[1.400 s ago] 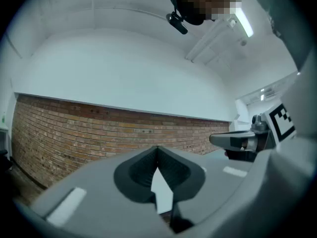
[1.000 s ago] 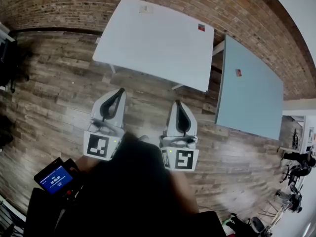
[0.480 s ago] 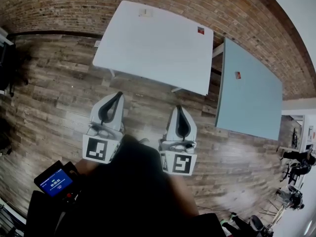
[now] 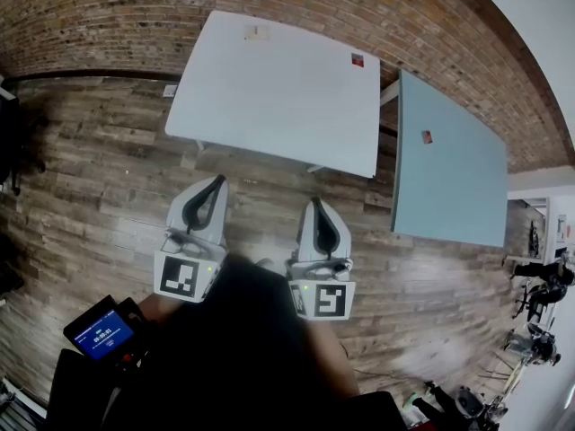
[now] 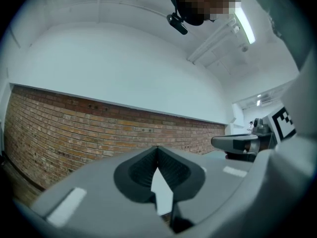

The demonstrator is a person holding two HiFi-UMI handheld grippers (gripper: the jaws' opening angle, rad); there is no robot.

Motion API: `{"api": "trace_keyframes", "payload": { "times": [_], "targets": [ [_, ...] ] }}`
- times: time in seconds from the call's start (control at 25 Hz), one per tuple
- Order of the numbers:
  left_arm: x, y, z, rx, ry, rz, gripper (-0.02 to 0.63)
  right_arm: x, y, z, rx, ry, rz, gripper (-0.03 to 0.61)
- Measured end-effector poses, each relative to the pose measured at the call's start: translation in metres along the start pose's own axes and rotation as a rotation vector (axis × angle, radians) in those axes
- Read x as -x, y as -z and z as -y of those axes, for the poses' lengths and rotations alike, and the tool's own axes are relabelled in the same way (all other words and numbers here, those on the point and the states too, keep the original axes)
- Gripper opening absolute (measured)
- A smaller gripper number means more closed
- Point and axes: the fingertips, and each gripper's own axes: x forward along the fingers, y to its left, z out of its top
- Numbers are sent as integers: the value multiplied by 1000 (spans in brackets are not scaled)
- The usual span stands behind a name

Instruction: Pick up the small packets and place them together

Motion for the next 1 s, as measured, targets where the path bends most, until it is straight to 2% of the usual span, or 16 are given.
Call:
{"api": "trace_keyframes", "payload": {
  "times": [0.4,1.0],
  "targets": [
    [15,16,-17,26,19,-26,0,-1,13,-16,4,45,-55,3],
    [30,25,-56,46,-75,-25,0,-24,25,-26,5,14,-76,3]
  ]
}}
